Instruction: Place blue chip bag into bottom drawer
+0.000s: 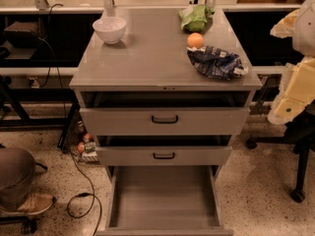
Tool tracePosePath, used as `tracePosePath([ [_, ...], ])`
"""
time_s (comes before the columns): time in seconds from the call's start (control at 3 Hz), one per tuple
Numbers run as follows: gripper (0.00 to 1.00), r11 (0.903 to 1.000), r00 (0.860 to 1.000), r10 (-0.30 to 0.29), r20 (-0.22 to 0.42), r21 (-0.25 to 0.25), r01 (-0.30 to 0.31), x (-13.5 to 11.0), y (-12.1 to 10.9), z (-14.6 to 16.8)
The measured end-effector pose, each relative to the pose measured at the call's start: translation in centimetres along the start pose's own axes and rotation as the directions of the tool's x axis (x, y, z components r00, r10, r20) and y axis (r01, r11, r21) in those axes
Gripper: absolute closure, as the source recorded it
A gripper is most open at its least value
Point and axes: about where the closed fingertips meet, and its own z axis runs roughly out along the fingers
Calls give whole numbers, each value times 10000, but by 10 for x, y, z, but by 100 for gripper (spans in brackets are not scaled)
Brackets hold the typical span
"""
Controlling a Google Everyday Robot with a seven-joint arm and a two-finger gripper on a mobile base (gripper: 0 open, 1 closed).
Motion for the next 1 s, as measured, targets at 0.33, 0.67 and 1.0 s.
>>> tracePosePath([
  [0.33,0,10000,10000,1,3,4,-1,0,0,0],
  [0.67,0,9985,9988,352,353,419,-366,-6,-24,13],
  [1.0,0,9920,9954,691,660,1013,-756,-32,-68,52],
])
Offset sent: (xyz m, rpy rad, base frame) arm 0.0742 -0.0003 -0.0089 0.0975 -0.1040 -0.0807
